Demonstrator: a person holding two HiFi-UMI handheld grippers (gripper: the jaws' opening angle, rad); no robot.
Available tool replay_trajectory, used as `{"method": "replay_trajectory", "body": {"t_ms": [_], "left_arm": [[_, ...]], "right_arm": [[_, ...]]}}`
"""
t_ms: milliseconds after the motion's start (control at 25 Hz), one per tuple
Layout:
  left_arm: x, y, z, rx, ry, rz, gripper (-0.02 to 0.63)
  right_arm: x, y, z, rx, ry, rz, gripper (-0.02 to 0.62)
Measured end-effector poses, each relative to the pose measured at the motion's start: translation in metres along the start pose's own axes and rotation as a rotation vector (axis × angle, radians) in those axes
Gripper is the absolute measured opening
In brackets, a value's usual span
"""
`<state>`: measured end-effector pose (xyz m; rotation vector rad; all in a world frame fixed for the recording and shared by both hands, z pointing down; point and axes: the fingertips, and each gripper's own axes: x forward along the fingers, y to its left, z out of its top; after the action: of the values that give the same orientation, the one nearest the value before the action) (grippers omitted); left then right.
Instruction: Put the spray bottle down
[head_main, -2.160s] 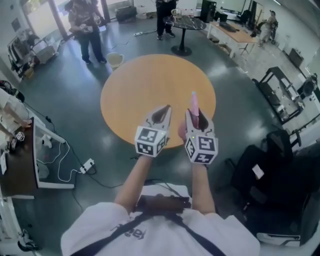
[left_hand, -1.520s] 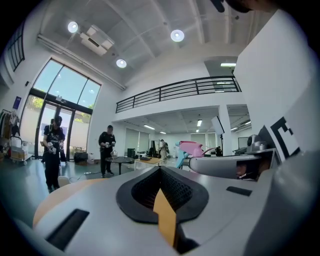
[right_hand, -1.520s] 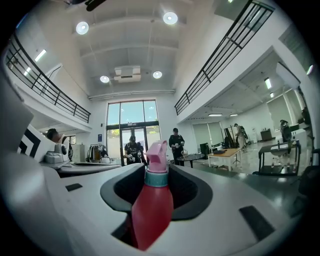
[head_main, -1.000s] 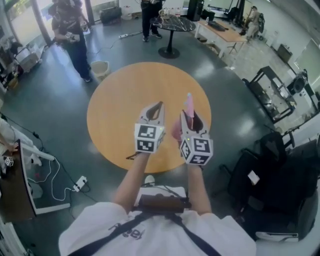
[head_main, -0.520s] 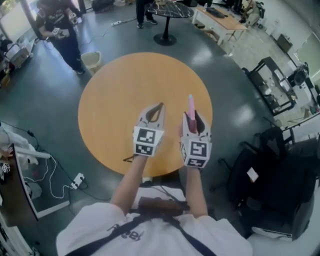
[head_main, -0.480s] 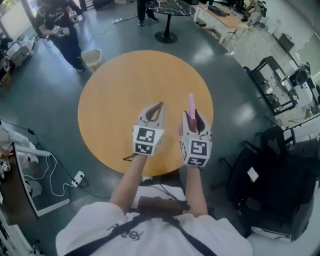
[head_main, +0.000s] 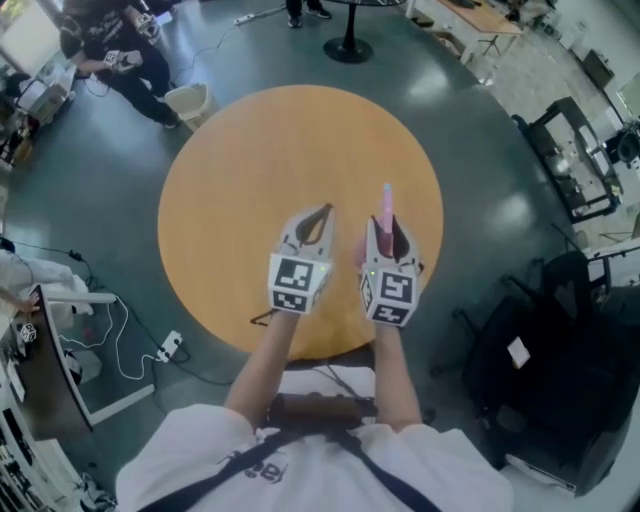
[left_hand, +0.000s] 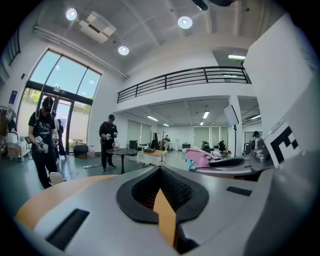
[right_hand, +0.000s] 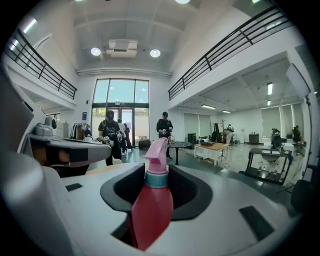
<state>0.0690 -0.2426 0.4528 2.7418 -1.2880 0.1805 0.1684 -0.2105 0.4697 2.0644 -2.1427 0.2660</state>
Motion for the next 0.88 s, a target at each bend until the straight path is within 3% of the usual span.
{"method": "replay_trajectory", "body": {"t_ms": [880], "left_arm": [[0.049,0.020,-0.062,-0.126,0.153,0.067,0.011]], "right_arm": [[0.097,-0.040,-0.024,0.051,-0.003,-0.013,0.173]]}}
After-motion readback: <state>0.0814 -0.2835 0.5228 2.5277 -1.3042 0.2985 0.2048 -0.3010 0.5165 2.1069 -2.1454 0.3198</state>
